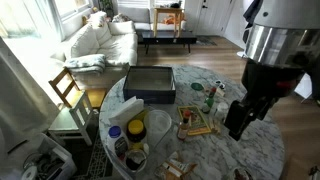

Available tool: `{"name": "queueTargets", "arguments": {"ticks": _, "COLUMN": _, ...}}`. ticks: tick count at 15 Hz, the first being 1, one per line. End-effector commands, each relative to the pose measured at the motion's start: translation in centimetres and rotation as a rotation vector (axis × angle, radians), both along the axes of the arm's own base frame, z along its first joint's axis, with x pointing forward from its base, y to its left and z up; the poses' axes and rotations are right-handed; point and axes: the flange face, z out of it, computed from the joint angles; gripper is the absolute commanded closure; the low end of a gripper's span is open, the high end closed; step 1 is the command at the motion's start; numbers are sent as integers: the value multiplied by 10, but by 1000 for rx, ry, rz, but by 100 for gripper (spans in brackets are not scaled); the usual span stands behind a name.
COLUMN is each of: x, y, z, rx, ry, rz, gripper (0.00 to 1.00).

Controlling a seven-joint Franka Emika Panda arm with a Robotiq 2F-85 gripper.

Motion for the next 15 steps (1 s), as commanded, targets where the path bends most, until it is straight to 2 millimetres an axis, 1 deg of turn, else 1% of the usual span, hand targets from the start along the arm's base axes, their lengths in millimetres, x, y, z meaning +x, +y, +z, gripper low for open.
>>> {"name": "queueTargets", "arguments": {"ticks": 1, "x": 0, "y": 0, "z": 0, "rx": 0, "ry": 1, "rz": 0, "gripper": 0}}
{"name": "queueTargets", "arguments": {"ticks": 6, "x": 0, "y": 0, "z": 0, "rx": 0, "ry": 1, "rz": 0, "gripper": 0}}
{"name": "queueTargets", "arguments": {"ticks": 7, "x": 12, "y": 2, "z": -12, "rx": -25, "ry": -6, "rz": -74, "gripper": 0}}
{"name": "queueTargets", "arguments": {"ticks": 8, "x": 20, "y": 3, "z": -22, "rx": -11, "ry": -41, "rz": -130, "gripper": 0}}
{"name": "queueTargets", "arguments": {"ticks": 9, "x": 31, "y": 5, "z": -35, "rx": 24, "ry": -89, "rz": -188, "gripper": 0}}
{"name": "queueTargets", "arguments": {"ticks": 11, "x": 52, "y": 8, "z": -63, "rx": 29, "ry": -176, "rz": -274, "gripper": 0}}
{"name": "queueTargets", "arguments": {"ticks": 12, "x": 62, "y": 10, "z": -80, "rx": 38, "ry": -209, "rz": -323, "gripper": 0}}
{"name": "queueTargets", "arguments": {"ticks": 15, "x": 85, "y": 14, "z": -124, "rx": 38, "ry": -304, "rz": -453, "gripper": 0}}
